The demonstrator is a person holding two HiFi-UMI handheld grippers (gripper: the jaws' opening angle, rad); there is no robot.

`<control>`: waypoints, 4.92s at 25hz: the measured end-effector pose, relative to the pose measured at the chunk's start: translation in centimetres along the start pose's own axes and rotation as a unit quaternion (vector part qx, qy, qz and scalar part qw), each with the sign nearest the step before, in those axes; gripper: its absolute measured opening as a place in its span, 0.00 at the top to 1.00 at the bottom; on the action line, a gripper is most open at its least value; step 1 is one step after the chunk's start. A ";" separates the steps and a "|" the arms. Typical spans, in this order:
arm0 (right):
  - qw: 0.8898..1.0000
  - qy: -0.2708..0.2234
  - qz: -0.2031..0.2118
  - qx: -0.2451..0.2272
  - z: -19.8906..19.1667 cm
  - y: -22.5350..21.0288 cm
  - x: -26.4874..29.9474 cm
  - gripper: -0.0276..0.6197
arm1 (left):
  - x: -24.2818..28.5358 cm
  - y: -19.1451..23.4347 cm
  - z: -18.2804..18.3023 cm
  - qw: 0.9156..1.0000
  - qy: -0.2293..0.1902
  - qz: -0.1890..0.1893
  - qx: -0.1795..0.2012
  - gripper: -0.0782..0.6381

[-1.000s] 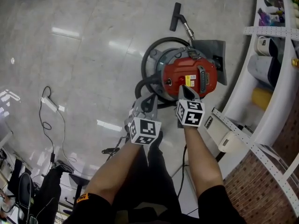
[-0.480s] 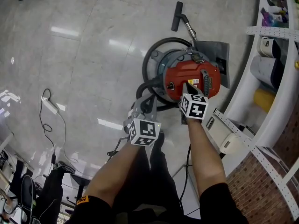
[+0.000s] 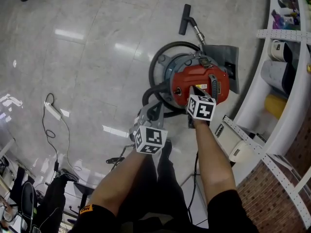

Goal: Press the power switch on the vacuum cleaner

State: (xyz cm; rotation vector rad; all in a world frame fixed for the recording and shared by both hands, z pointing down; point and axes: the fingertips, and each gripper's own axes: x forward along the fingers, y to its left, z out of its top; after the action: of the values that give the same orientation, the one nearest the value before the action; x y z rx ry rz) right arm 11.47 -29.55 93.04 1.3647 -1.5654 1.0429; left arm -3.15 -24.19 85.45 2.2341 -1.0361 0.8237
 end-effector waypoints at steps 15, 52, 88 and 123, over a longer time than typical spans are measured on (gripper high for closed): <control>0.998 -0.057 0.035 0.000 -2.3 3.0 -8.2 0.97 | -4.6 -3.0 1.9 1.000 -0.018 0.004 -0.024 0.87; 0.924 -0.346 0.121 -0.110 -11.3 5.6 -49.8 0.97 | -31.6 -24.6 8.0 0.978 -0.201 0.051 -0.020 0.87; 0.895 -0.395 0.154 -0.137 -23.6 11.3 -62.4 0.97 | -47.0 -33.2 2.6 0.963 -0.259 0.074 0.031 0.87; 0.894 -0.404 0.142 -0.130 -38.3 15.0 -68.8 0.97 | -57.3 -39.0 -8.0 0.956 -0.288 0.058 -0.007 0.87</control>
State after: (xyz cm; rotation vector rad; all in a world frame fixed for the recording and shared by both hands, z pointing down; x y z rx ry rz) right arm 5.52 30.87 40.72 1.4882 -2.4671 0.3707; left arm -4.03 30.17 41.71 2.4813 -1.4339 0.1929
